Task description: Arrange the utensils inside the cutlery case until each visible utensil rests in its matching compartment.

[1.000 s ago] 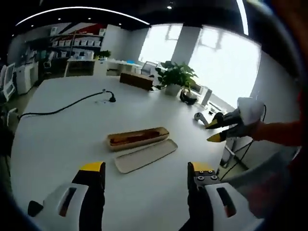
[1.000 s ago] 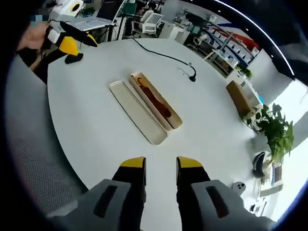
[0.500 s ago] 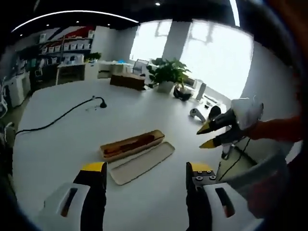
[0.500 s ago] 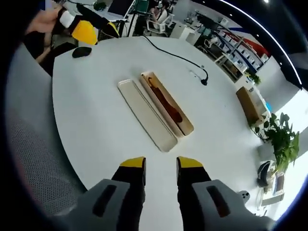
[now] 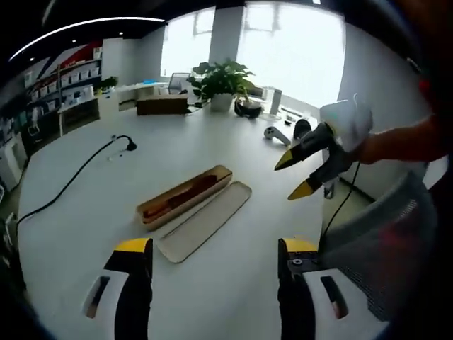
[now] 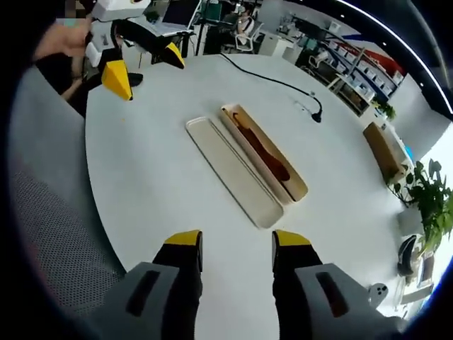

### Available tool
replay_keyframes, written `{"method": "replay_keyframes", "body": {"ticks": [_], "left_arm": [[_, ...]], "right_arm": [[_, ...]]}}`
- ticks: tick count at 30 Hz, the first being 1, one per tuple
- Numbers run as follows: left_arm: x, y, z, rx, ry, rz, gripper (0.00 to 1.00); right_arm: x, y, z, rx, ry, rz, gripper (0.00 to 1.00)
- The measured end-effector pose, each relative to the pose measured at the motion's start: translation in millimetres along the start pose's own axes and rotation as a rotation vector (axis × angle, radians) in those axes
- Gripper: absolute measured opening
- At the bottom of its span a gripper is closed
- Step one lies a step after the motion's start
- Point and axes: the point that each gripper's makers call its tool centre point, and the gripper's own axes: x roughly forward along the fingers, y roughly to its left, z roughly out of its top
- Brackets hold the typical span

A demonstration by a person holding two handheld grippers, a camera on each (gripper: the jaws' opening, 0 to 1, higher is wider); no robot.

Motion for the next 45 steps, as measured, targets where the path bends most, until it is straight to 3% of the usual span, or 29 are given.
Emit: {"method": "replay_keyframes", "body": {"ticks": [1, 2, 3, 6, 10, 12, 13, 15, 19, 22, 24, 27, 31, 33, 35, 37, 41, 45], "left_arm": [[-0.3, -5.1, 3.8, -0.034, -0.014, -0.020, 0.77], [0.4, -14.7, 17.4, -0.062, -0.084, -0.058, 0.78], [0.9, -16.3, 21.5, -0.045, -0.104, -0.059, 0.79], [3.4, -9.0, 7.3, 0.014, -0.026, -0.008, 0.77], [-0.3, -8.1, 2.9, 0.005, -0.045, -0.030, 0.75], [-2.0, -17.5, -5.0, 0.027, -0.004, -0.086, 0.75], [-2.8, -14.7, -6.5, 0.053, 0.009, -0.066, 0.76], [-3.7, -8.6, -5.9, 0.077, 0.000, -0.037, 0.79], [-3.3, 0.7, -9.5, 0.027, 0.005, -0.030, 0.80], [-3.5, 0.4, -7.4, 0.084, -0.009, -0.027, 0.80], [-1.4, 0.8, -10.0, 0.062, 0.000, -0.027, 0.80], [-1.2, 7.1, -11.7, 0.097, 0.015, -0.007, 0.80], [3.2, 13.2, -9.6, 0.116, -0.025, 0.000, 0.78], [10.2, 10.0, -11.1, 0.126, -0.036, 0.009, 0.85], [15.4, 11.1, -17.5, 0.199, 0.007, 0.034, 0.92], [19.0, 5.8, -18.9, 0.216, 0.004, 0.020, 0.92], [27.3, 3.6, -26.8, 0.206, 0.002, -0.018, 0.82], [32.7, 13.0, -32.2, 0.195, 0.032, -0.014, 0.82]], "right_arm": [[0.5, 1.8, 8.5, 0.024, -0.043, 0.009, 0.37], [1.1, 2.8, 11.0, 0.043, -0.051, 0.015, 0.38], [2.5, 1.7, 10.9, 0.045, -0.036, 0.014, 0.38], [9.1, -0.6, 10.5, 0.037, -0.015, 0.006, 0.40], [13.5, -3.0, 7.1, -0.028, 0.019, -0.006, 0.40], [15.3, -3.8, 4.3, -0.029, 0.024, 0.001, 0.42], [16.3, -3.5, 3.3, -0.026, 0.025, 0.007, 0.45], [18.6, -2.5, -0.8, -0.019, 0.038, 0.016, 0.48], [19.4, -2.4, -4.6, -0.029, 0.048, 0.016, 0.46], [17.6, -1.3, -6.6, -0.042, 0.038, 0.007, 0.43], [18.7, -2.3, -6.8, -0.042, 0.036, 0.004, 0.41], [19.7, -3.3, 9.3, 0.046, -0.038, 0.014, 0.41], [17.8, -12.1, 4.1, -0.016, -0.003, -0.017, 0.40], [17.1, -13.8, 0.7, -0.022, 0.011, -0.027, 0.40], [16.2, -15.8, -5.6, -0.021, 0.023, -0.036, 0.39], [15.1, -20.4, -18.5, -0.022, 0.065, -0.058, 0.39], [13.9, -14.7, -16.0, 0.067, 0.001, -0.026, 0.41], [14.3, -14.6, -11.0, 0.030, -0.009, -0.022, 0.42]]}}
